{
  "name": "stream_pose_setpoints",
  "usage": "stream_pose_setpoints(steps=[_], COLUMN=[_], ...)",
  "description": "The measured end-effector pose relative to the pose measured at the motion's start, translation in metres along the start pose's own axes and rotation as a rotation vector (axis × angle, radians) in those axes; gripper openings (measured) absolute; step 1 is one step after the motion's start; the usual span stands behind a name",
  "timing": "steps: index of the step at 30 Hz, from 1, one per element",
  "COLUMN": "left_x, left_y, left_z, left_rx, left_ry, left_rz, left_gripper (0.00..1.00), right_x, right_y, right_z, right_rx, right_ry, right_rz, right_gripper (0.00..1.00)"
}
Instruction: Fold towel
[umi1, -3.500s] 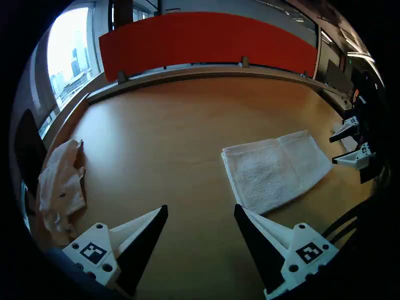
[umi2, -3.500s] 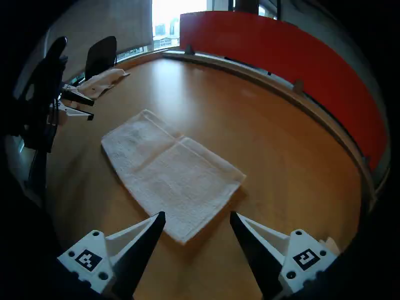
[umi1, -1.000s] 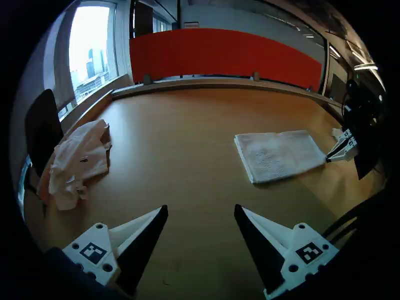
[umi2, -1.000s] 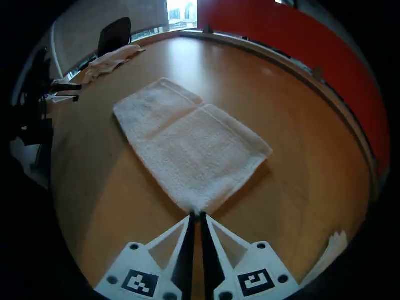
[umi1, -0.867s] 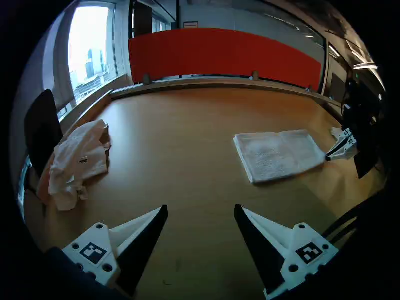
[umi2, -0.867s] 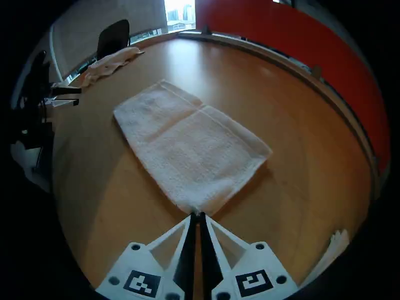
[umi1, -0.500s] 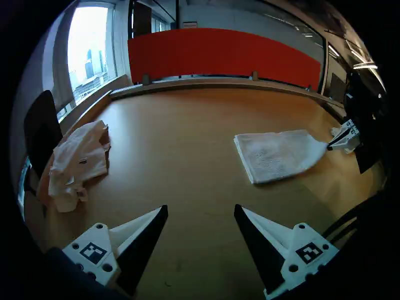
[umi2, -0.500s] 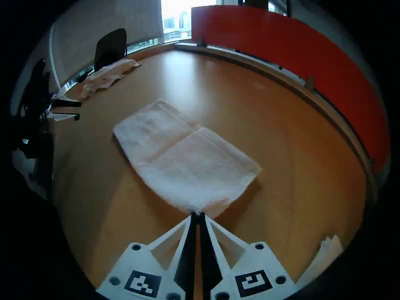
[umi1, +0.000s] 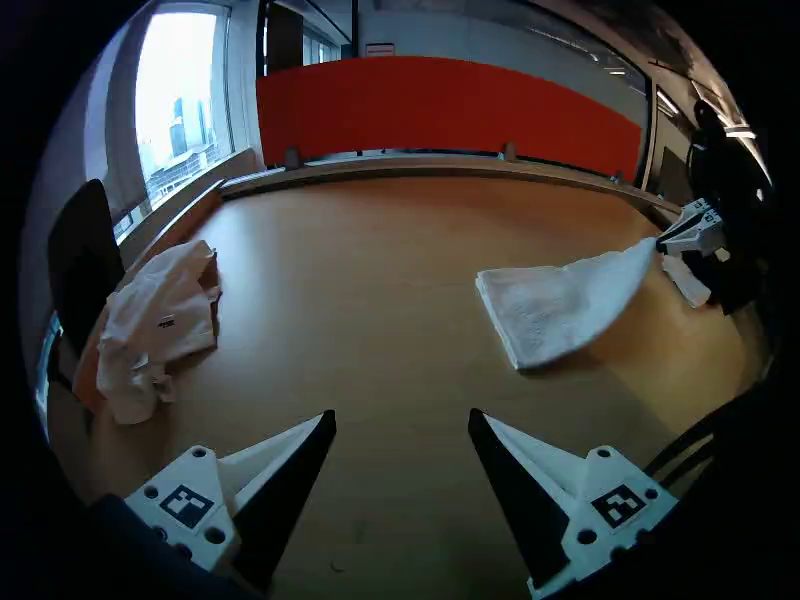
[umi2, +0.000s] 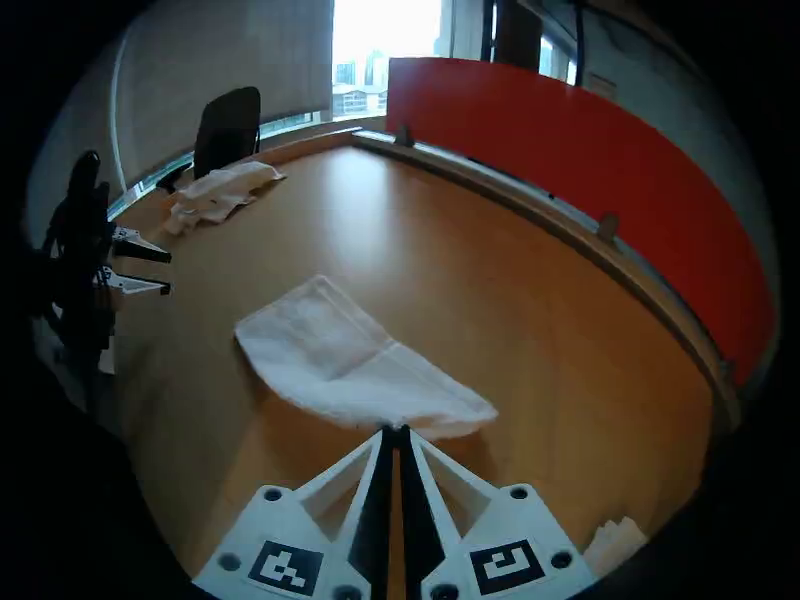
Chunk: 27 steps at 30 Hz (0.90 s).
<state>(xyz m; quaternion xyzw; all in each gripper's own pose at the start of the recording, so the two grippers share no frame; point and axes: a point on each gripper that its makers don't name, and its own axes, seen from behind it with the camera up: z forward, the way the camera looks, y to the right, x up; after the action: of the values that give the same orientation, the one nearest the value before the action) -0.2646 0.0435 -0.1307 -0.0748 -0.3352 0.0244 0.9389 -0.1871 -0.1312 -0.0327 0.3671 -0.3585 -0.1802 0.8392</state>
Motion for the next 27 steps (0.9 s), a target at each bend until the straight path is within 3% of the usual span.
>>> stream_pose_setpoints(steps=[14,27], left_x=[-0.001,0.000], left_y=[0.005,0.007], left_z=[0.000,-0.006], left_rx=[-0.009,-0.014], left_ry=[0.002,0.015], left_rz=[-0.002,-0.020], left_gripper=[0.99,0.99], right_x=[0.015,0.050], right_y=[0.003,-0.022], right_z=[-0.013,0.008], right_rx=[0.006,0.088], right_ry=[-0.003,0.009], right_rz=[-0.053,-0.126], right_gripper=[0.04,0.04])
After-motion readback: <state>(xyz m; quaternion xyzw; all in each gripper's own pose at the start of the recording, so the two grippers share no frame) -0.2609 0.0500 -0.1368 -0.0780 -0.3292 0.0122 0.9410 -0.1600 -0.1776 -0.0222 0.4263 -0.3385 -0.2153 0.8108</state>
